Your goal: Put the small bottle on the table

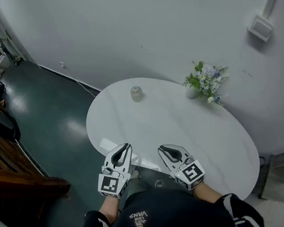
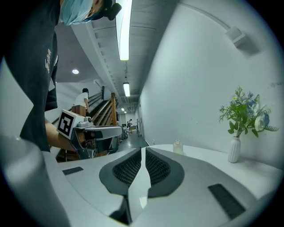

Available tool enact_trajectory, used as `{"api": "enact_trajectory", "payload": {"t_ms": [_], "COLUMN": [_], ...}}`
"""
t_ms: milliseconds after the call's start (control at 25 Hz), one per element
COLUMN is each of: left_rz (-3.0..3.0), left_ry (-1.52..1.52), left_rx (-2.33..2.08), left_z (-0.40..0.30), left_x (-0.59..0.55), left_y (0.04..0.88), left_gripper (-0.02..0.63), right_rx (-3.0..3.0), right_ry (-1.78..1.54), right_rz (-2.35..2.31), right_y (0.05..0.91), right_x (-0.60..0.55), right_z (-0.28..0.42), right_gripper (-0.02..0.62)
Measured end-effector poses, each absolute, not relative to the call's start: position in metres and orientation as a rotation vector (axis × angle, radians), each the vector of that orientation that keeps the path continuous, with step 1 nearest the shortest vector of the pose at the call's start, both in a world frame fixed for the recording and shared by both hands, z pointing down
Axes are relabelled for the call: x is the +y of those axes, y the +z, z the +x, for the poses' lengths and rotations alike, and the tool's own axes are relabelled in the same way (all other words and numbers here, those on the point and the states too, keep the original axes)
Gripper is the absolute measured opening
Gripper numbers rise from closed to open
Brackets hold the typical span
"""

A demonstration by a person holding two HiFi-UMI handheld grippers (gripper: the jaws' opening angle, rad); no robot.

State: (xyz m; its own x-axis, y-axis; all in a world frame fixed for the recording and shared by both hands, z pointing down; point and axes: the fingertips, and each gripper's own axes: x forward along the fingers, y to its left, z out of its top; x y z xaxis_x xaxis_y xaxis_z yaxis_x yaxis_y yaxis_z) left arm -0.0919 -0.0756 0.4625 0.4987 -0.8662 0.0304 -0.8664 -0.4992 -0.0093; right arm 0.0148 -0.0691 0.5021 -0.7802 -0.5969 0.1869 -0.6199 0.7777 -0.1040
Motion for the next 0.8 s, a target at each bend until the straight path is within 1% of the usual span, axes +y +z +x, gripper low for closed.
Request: {"api": "enact_trajectory", "payload": {"t_ms": [360,560,800], "left_rz": [2.609,2.576,2.647], "left_ry": [0.048,0.066,0.021], "left_rx": [-1.633,-1.625,-1.587], "left_z": [-0.093,-0.087,-0.08], "left_x": [-0.047,-0.04,-0.031], "left_y": [0.471,0.469,0.468], "left_gripper": [0.02,0.02,0.02], "right_rx": [-2.816,-2.814,-2.824], "right_ry": [0.271,0.265,0.256], "right_rz": [0.933,0.924,0.921], "right_y": [0.514,0.514,0.51], "right_x": [-0.058,-0.058,-0.057], "right_z": [0.012,0.011,0.008], "right_gripper": [0.054,0.051,0.048]}}
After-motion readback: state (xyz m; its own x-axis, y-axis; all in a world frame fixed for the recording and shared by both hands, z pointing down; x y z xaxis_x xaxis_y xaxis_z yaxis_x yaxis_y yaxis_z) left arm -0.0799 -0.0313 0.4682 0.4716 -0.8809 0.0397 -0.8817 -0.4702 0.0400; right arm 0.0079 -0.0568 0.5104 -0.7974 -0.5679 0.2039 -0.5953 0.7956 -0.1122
